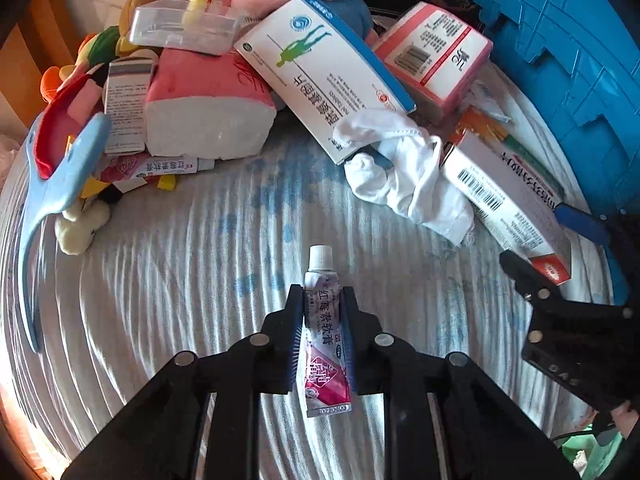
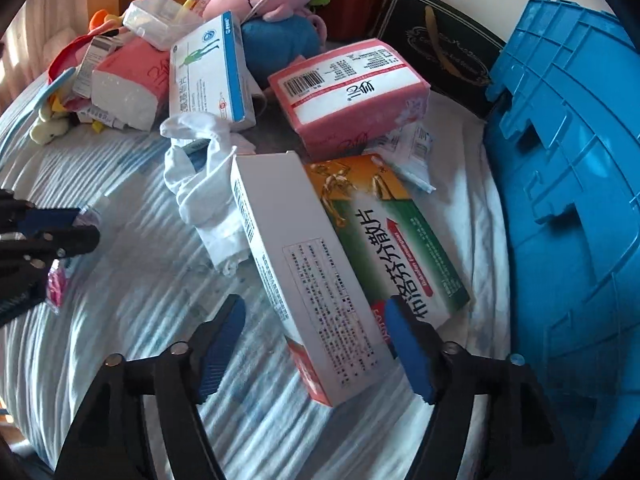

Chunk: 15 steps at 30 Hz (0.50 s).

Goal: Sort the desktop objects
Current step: 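Grasp the small white ointment tube with the left tool while the right tool grasps a white-and-red medicine box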

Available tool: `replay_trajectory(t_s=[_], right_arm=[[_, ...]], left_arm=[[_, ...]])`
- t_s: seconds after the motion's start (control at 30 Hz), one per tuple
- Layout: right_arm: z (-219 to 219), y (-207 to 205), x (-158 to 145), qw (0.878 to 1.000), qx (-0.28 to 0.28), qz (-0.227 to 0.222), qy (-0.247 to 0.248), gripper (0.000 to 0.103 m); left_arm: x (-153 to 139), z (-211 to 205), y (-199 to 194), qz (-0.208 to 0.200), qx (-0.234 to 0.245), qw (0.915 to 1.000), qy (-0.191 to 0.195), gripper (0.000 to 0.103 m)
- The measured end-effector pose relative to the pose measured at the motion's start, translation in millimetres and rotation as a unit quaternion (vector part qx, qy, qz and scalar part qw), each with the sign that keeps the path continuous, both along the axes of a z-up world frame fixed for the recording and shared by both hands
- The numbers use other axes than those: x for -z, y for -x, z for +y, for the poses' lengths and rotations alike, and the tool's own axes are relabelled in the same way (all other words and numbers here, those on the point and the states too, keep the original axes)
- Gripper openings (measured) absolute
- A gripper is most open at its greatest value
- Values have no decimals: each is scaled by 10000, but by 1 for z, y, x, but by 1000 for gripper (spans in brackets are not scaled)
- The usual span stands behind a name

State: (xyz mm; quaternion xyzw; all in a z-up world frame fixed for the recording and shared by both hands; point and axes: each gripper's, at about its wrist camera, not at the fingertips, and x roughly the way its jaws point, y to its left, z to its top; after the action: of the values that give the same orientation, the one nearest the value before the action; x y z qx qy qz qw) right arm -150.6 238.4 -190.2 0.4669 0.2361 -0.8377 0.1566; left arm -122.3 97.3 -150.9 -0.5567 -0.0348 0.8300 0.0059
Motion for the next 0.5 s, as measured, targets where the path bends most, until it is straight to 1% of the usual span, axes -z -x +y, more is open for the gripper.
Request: replay_trajectory(t_s=[0.03, 0.07, 0.1, 0.13, 0.2, 0.23, 0.27, 0.33, 0.37, 0.4, 0.43, 0.47, 0.5], right_arm=[[1, 0, 3, 9999, 18, 76, -96, 72], [3, 2, 6, 9998, 76, 95, -164, 59], [7, 5, 7, 9998, 142, 34, -126, 56], [11, 7, 6, 9998, 209, -41, 20, 51], [17, 9, -1, 9988, 283, -204, 350, 46], [19, 8, -6, 9981, 297, -243, 489, 45], [22, 5, -12, 9971, 313, -276, 636, 44], [26, -1, -28, 9945, 312, -296, 953, 43], [26, -5, -36, 9941, 264, -242, 1022, 38], [24, -8, -43, 9939, 223, -197, 1064, 25], [24, -11, -51, 9928, 201, -172, 1169, 22], [23, -13, -58, 9923, 182, -143, 1213, 22], [21, -13, -63, 9923, 167, -112, 1225, 22]], left_arm=[[-8, -1, -2, 87, 11, 10000, -24, 18], [-17, -1, -4, 202, 29, 9998, 1, 17], [-25, -1, -5, 285, 36, 9996, 42, 17], [-32, -1, -6, 346, 33, 9994, 45, 17], [-44, -7, -7, 466, -7, 9989, -31, 16], [-51, -11, -8, 522, -36, 9986, -52, 15], [-57, -12, -8, 583, -49, 9983, -58, 12], [-66, -20, -3, 715, -53, 9974, -51, 12], [-72, -21, -4, 802, -35, 9968, -41, 12], [-75, -17, -2, 869, -30, 9962, -8, 12], [-81, -16, -5, 939, -33, 9956, 14, 12], [-79, -20, -2, 1012, -1, 9949, -15, 12], [-70, -25, 8, 1070, 26, 9942, -50, 12]])
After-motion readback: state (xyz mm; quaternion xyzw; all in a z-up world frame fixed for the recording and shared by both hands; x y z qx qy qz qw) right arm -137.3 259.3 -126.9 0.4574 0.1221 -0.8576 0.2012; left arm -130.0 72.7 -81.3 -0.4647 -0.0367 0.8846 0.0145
